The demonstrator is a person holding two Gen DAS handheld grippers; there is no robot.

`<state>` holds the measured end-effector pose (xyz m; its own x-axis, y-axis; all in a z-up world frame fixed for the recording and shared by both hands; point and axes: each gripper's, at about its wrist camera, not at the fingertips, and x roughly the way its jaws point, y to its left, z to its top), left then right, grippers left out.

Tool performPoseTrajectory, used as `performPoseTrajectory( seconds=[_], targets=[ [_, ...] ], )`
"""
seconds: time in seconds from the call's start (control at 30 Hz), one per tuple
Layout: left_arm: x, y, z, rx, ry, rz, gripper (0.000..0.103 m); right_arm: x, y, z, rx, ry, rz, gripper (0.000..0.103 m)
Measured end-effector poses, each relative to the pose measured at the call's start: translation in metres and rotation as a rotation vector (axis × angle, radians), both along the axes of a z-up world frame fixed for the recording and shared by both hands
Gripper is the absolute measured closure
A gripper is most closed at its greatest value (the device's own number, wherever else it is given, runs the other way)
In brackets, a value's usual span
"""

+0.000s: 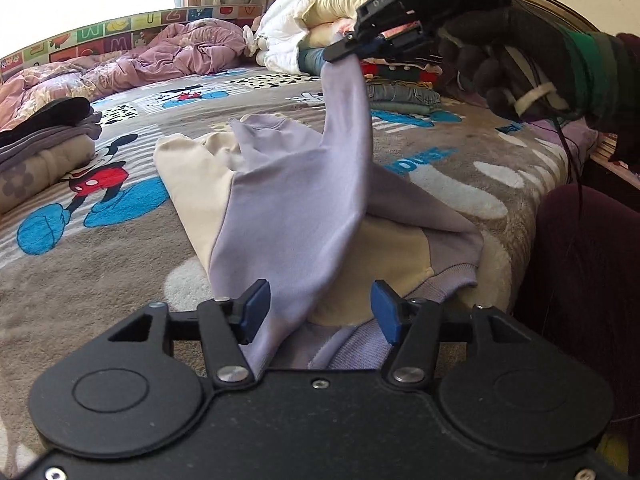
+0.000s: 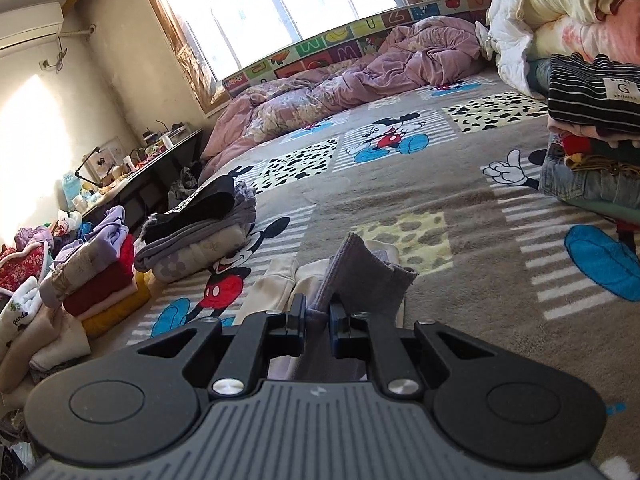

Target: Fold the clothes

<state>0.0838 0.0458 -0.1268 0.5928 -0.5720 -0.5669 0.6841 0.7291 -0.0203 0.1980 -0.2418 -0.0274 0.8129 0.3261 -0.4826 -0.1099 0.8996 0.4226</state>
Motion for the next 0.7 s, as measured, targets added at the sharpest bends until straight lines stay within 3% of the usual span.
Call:
performPoseTrajectory(
  seconds=[0.53,0.7],
  targets=[
    [0.008,0.008,-0.011,0.01,0.066,-0.031,0.048,0.058,0.043,0.015,-0.086,0.038,0.048,0.089],
    [0.012,0.015,-0.01,-0.023,0.1,-0.03,0.048,0.074,0.058,0.019,-0.12,0.042,0.07,0.089]
  ],
)
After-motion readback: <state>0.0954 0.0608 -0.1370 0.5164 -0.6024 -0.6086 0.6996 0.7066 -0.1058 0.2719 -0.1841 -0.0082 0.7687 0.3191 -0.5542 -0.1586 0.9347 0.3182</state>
